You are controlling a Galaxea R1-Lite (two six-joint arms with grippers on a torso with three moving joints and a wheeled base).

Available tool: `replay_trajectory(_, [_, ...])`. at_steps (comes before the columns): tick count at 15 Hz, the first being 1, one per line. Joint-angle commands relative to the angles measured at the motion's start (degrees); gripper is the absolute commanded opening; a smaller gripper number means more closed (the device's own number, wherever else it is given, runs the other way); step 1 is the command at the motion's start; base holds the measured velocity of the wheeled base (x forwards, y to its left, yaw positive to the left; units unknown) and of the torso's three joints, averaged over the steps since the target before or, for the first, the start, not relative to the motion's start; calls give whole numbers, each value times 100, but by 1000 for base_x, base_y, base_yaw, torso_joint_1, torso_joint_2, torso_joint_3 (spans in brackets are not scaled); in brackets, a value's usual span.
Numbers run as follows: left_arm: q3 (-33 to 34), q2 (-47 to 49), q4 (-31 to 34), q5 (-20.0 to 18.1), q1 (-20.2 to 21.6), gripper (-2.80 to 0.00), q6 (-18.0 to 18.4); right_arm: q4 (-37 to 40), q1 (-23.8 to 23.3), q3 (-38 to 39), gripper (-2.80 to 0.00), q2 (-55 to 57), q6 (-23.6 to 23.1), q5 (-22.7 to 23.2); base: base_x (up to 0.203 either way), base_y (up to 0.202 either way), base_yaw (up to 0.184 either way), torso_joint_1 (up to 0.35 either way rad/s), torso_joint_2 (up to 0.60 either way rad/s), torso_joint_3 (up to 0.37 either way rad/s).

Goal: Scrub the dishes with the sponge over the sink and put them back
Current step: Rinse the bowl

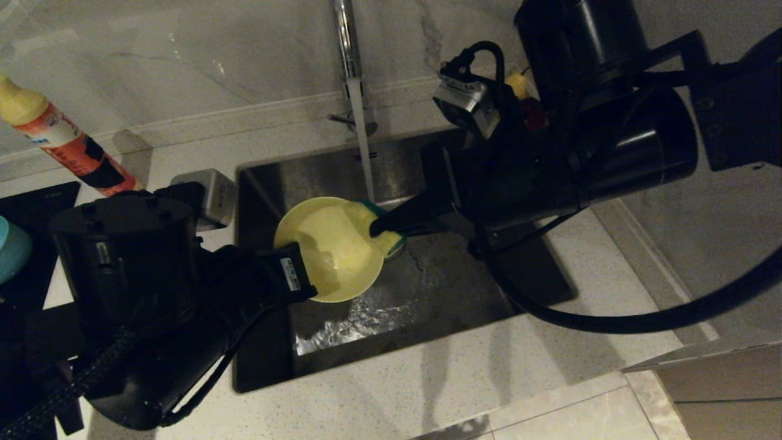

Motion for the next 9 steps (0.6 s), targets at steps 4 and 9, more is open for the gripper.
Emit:
replay_trajectory(4, [-156,203,1,-7,407,-280,-34,54,-66,369,-280,-805,21,18,0,0,0,0,0,0])
replay_trajectory(9, [-688,900,414,-37,714,-280,-339,105,-388,1193,-280,-1686,3,36,0,0,0,0,0,0])
